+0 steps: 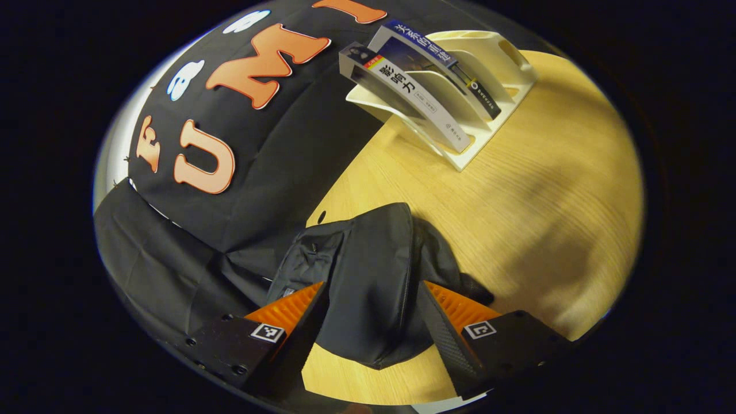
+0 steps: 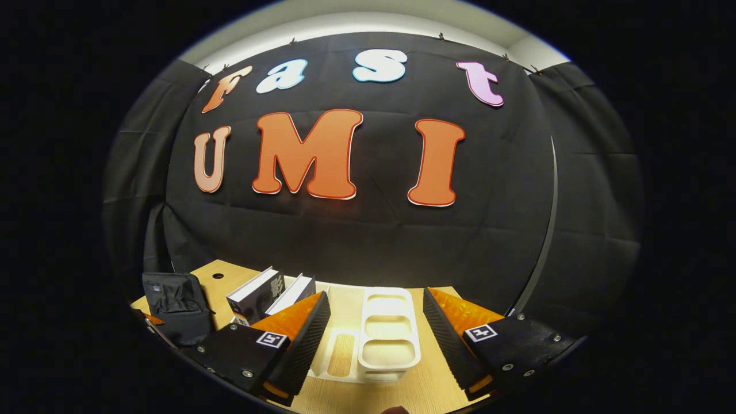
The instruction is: Open the schoolbag, grab two books from the bookshelf and put them into the schoolbag.
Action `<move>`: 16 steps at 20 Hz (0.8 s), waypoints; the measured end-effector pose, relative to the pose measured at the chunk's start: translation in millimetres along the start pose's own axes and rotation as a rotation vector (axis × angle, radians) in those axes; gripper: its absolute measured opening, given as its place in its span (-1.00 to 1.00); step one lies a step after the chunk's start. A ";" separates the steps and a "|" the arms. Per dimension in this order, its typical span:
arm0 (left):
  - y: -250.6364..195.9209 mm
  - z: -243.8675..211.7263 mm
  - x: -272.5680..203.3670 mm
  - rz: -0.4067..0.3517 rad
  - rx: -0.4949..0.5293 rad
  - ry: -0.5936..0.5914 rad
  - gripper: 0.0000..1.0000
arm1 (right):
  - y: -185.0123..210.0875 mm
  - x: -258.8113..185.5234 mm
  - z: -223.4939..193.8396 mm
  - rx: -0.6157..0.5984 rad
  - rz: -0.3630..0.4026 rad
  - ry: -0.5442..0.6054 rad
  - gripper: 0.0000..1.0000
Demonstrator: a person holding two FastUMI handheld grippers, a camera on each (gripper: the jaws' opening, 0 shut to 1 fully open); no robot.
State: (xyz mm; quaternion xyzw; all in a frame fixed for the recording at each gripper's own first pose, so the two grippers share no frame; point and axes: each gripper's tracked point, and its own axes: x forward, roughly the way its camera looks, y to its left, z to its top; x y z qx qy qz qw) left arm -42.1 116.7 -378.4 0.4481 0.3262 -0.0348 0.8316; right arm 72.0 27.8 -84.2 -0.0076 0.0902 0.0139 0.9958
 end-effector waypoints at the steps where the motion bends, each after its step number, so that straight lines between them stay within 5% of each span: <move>1: -0.1 -2.5 4.3 0.007 0.002 0.011 0.94 | -1.2 0.3 -0.8 -0.003 -0.002 0.001 0.92; 8: 31.2 14.3 26.4 0.097 0.042 0.016 0.91 | -7.5 3.0 -0.5 0.006 -0.025 0.002 0.92; 14: 49.8 21.4 57.9 0.068 0.041 0.031 0.89 | -8.9 2.8 8.8 0.001 -0.056 -0.007 0.92; 16: 59.5 23.8 61.4 0.019 0.018 0.025 0.75 | -9.4 1.7 13.1 -0.008 -0.077 -0.011 0.92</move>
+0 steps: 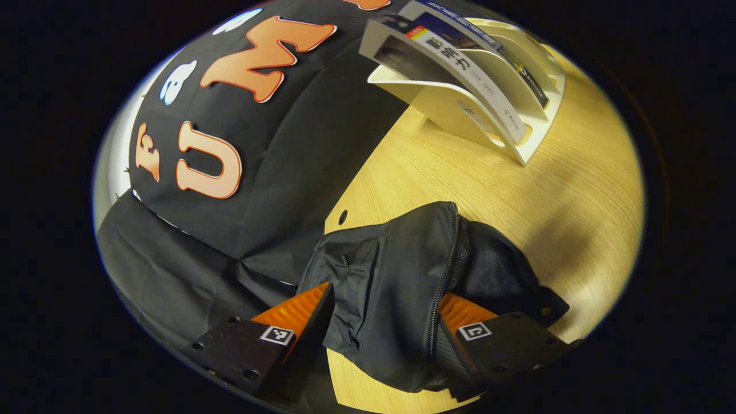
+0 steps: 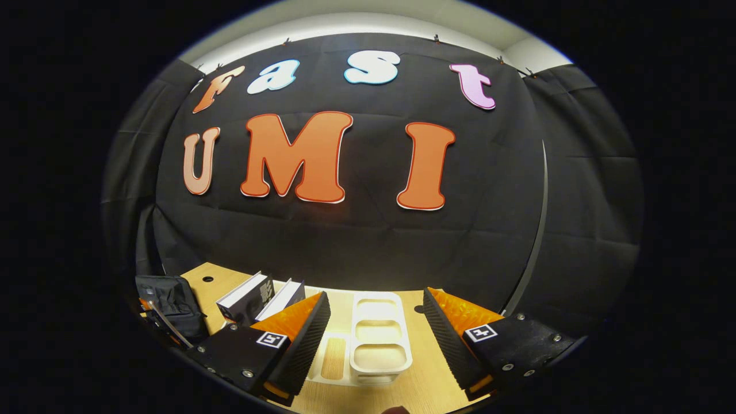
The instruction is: Open the schoolbag, grab two books from the bookshelf and put them into the schoolbag.
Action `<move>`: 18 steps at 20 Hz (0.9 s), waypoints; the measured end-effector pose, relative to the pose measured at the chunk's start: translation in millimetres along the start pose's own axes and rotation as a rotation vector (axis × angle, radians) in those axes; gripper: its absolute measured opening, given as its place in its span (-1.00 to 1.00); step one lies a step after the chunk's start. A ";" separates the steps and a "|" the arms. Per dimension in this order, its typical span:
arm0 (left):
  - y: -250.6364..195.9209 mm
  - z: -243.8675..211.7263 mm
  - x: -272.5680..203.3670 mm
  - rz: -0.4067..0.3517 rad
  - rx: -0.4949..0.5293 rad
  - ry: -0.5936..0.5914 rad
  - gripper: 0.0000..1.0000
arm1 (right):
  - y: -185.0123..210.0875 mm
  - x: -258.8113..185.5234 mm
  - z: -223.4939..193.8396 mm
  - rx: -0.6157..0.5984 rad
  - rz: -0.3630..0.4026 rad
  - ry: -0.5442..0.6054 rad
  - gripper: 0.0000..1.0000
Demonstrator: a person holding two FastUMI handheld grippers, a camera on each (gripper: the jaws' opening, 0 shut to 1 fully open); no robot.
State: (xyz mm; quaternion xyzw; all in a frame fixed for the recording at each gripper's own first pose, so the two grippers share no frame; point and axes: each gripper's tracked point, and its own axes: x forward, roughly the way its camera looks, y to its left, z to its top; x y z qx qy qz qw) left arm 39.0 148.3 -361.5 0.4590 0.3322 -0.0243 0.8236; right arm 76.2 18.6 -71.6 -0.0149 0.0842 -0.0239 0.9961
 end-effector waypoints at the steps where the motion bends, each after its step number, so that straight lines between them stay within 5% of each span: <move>1: 7.8 0.8 -0.2 -0.028 -0.013 0.000 0.68 | -0.1 -0.1 0.5 -0.001 -0.010 0.000 0.92; 2: 13.3 2.9 2.0 -0.063 -0.030 -0.003 0.25 | 1.9 -1.0 1.4 0.001 -0.017 0.004 0.92; 4: 21.9 6.8 1.8 -0.154 -0.085 0.013 -0.16 | 8.8 -1.1 2.2 0.004 -0.027 0.014 0.92; 5: 24.4 4.4 -0.8 -0.207 -0.112 0.027 0.17 | 13.5 -1.0 3.6 0.002 -0.031 0.016 0.92; 6: 27.3 5.7 -1.2 -0.252 -0.138 0.035 -0.33 | 18.4 -1.0 4.6 -0.002 -0.034 0.022 0.92; 9: 33.4 9.3 -5.7 -0.366 -0.134 0.038 -0.81 | 38.5 4.7 6.5 -0.009 -0.026 0.046 0.92; 10: 38.9 11.6 -8.5 -0.382 -0.120 0.030 -0.68 | 47.7 6.4 8.4 -0.013 -0.018 0.051 0.92; 11: 43.5 13.4 -9.1 -0.405 -0.108 0.022 -0.85 | 57.6 10.0 11.9 -0.019 -0.006 0.055 0.92; 18: 92.2 21.5 -12.4 -0.530 -0.074 -0.035 -0.87 | 135.1 26.1 30.8 -0.083 0.089 0.101 0.92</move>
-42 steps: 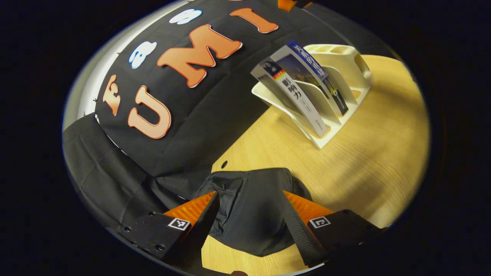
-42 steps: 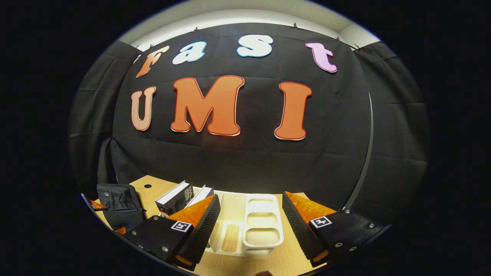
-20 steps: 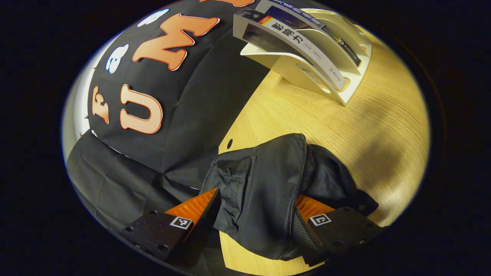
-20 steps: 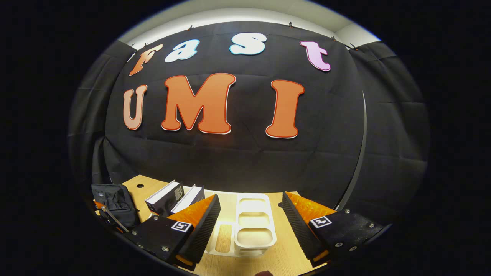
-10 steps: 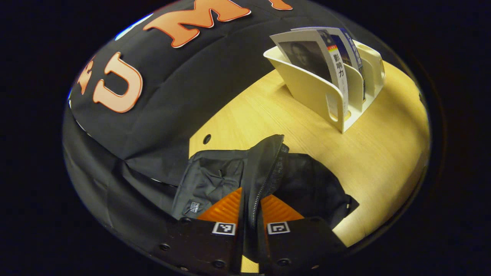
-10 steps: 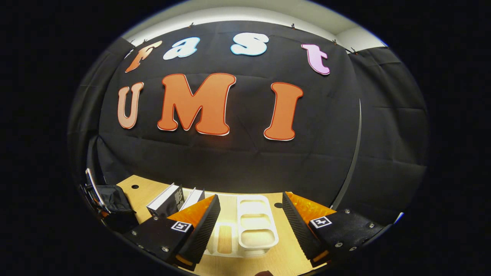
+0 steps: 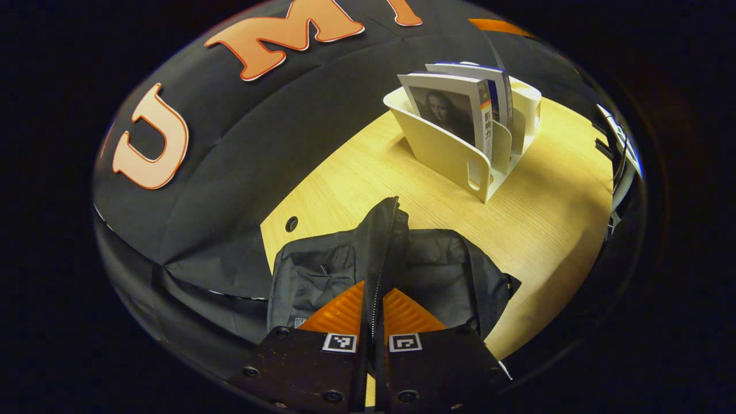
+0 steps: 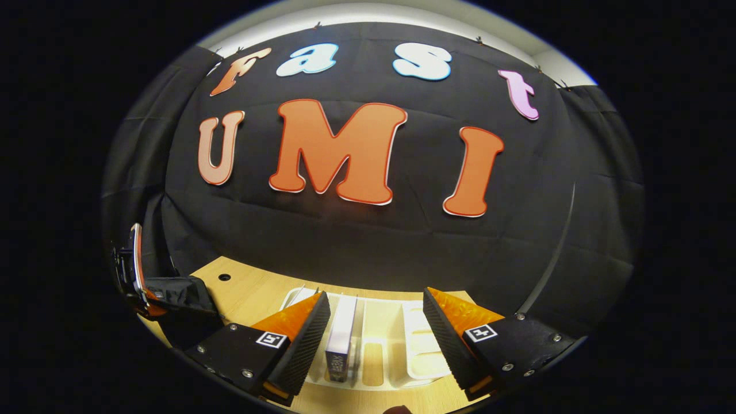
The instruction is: Open the schoolbag, grab two books from the bookshelf and put them into the schoolbag.
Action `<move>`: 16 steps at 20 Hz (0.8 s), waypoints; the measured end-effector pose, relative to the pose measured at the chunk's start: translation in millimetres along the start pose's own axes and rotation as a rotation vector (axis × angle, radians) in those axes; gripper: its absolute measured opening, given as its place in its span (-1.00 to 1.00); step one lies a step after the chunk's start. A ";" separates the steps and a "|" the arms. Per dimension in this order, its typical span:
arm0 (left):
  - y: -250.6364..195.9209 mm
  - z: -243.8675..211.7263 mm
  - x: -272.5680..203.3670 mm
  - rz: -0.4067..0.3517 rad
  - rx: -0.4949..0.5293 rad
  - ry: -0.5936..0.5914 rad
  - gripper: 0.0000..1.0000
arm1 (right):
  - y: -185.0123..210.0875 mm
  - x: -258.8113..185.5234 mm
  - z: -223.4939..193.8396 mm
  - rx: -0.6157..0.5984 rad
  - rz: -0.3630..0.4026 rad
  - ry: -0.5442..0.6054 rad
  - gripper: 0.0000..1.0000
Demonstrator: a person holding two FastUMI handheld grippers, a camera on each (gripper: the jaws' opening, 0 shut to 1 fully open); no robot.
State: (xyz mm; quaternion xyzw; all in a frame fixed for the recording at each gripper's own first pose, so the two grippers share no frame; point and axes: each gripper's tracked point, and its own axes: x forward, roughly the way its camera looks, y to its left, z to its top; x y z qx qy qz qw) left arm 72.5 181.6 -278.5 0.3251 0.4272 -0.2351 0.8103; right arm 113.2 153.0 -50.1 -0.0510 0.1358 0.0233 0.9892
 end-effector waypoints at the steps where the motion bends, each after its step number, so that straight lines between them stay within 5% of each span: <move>1: 6.7 1.2 -1.7 -0.024 -0.015 -0.006 -0.88 | 7.6 4.3 1.5 -0.017 0.010 0.017 0.92; 8: 56.0 17.6 -15.4 -0.169 -0.038 -0.033 -0.87 | 63.2 25.8 -2.7 0.004 0.114 0.233 0.92; 16: 90.3 42.8 -29.8 -0.268 0.031 -0.071 -0.87 | 92.9 49.1 -26.0 -0.066 0.140 0.519 0.94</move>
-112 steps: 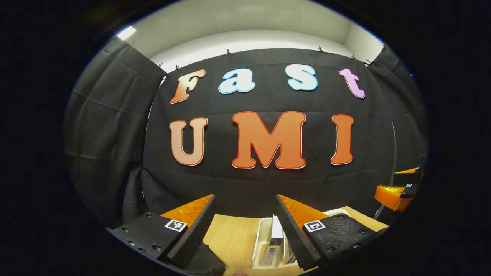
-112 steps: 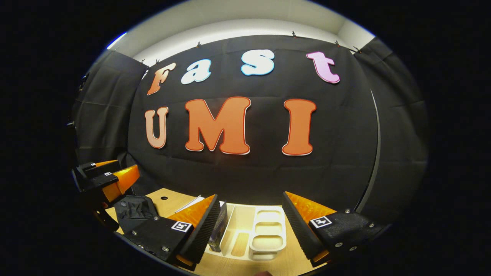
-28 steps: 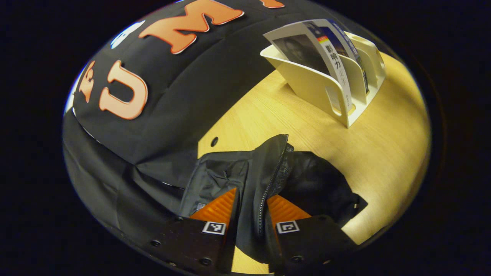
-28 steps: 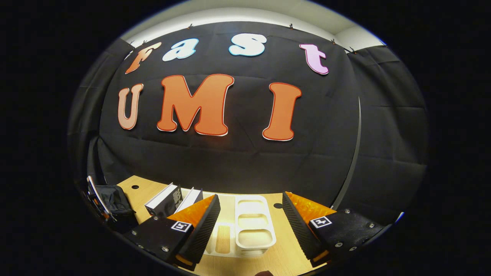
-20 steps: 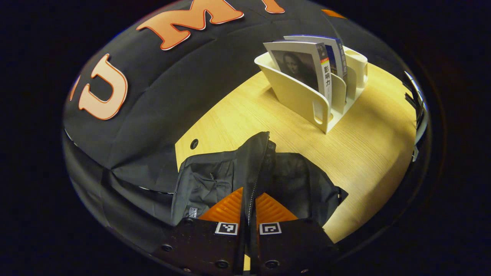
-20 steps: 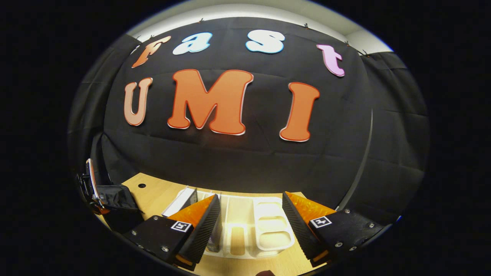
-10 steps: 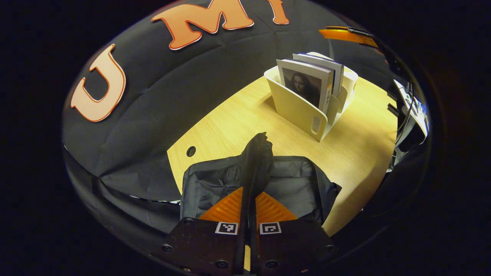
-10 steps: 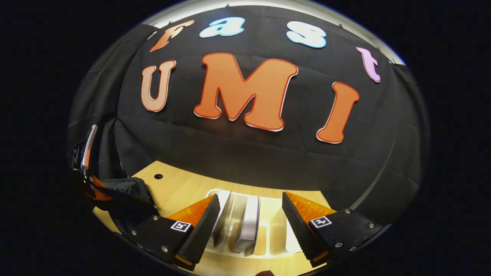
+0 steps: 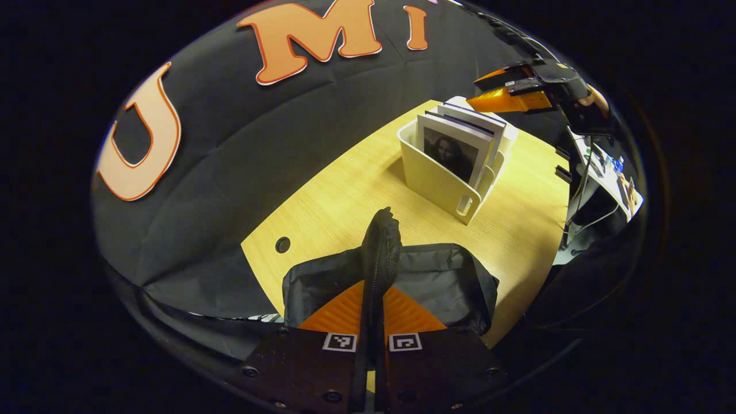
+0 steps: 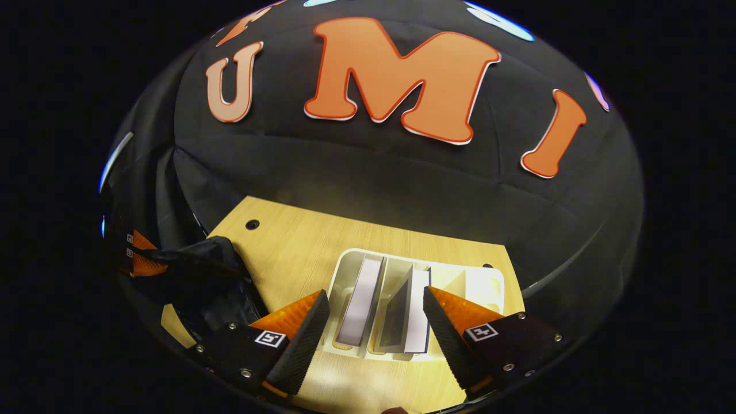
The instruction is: Open the schoolbag, grab two books from the bookshelf and put them into the schoolbag.
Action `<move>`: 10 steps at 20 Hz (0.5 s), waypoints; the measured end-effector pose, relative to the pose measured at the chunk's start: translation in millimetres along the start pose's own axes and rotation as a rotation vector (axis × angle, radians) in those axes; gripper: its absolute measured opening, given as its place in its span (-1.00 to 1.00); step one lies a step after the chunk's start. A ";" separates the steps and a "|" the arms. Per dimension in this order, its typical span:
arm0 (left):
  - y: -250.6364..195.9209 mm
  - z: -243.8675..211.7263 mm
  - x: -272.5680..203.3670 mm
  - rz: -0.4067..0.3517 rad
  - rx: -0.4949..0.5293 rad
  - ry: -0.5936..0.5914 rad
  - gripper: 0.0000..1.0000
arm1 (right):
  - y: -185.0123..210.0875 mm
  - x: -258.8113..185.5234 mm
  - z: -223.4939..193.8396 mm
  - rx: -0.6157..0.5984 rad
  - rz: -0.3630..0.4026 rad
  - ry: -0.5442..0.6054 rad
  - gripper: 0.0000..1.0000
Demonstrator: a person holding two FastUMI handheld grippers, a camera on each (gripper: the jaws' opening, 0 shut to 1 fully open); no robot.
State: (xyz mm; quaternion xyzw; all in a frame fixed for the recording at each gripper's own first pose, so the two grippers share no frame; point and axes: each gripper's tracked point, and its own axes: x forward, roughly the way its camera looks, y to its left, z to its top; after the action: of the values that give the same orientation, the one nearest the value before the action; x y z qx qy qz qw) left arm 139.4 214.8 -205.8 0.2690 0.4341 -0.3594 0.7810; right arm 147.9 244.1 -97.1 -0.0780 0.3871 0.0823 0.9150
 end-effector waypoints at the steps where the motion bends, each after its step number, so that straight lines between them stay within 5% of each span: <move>1: 2.7 -0.3 -0.4 -0.004 0.015 0.002 -0.87 | 3.4 8.2 -3.8 0.016 0.008 0.042 0.94; 10: 5.5 6.6 -3.2 -0.029 0.081 -0.012 -0.87 | 18.9 64.0 -27.3 0.167 0.072 0.370 0.97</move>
State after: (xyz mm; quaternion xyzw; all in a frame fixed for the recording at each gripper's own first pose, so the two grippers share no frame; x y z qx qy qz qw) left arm 145.7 214.3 -199.2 0.2919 0.4185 -0.3897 0.7667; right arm 168.9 262.7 -163.5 -0.0019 0.5567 0.0667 0.8280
